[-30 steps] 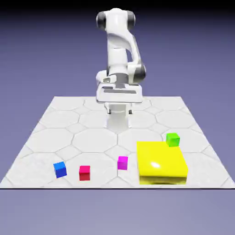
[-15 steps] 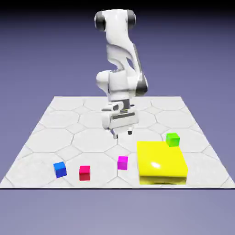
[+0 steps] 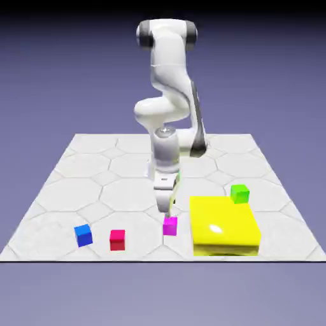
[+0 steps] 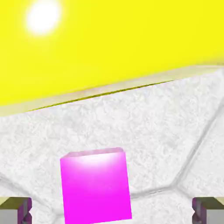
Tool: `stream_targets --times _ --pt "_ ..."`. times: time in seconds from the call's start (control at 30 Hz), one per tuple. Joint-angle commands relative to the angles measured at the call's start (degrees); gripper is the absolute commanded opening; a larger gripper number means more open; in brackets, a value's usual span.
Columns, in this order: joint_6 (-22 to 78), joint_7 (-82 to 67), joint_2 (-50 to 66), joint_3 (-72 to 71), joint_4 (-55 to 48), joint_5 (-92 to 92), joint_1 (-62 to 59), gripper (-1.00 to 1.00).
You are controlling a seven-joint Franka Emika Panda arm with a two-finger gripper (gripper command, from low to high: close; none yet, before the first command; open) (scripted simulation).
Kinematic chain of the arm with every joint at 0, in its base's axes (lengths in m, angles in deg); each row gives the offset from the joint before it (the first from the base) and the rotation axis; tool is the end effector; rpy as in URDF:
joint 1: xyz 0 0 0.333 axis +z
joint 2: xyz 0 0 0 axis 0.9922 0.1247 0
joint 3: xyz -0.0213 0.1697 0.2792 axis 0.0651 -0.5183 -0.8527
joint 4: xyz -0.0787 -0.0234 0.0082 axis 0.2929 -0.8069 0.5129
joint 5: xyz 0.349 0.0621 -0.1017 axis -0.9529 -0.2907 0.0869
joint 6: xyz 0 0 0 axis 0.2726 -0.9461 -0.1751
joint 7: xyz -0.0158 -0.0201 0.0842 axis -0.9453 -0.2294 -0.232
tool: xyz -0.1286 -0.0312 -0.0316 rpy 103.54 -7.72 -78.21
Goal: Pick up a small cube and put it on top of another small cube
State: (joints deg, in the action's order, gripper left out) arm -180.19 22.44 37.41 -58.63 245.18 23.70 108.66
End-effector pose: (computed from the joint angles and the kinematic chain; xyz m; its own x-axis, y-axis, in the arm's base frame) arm 0.3916 0.0208 0.1998 0.7852 0.6177 0.0427 0.6192 -0.7841 -0.0429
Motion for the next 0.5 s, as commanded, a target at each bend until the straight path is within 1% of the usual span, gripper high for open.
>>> stream_targets --times 0.0,0.27,0.3,0.33,0.47 --pt "0.0 0.0 0.0 0.0 0.0 0.0 0.0 0.0" --pt "-9.6 -14.9 14.4 -14.7 -4.4 -19.0 -10.3 0.0" --pt "-9.6 -14.9 14.4 -14.7 -4.4 -19.0 -10.3 -1.0" --pt "-9.6 -14.9 14.4 -14.7 -4.4 -19.0 -10.3 -1.0" --pt "-4.6 -7.1 6.8 -7.0 -2.1 -9.0 -4.9 -1.0"
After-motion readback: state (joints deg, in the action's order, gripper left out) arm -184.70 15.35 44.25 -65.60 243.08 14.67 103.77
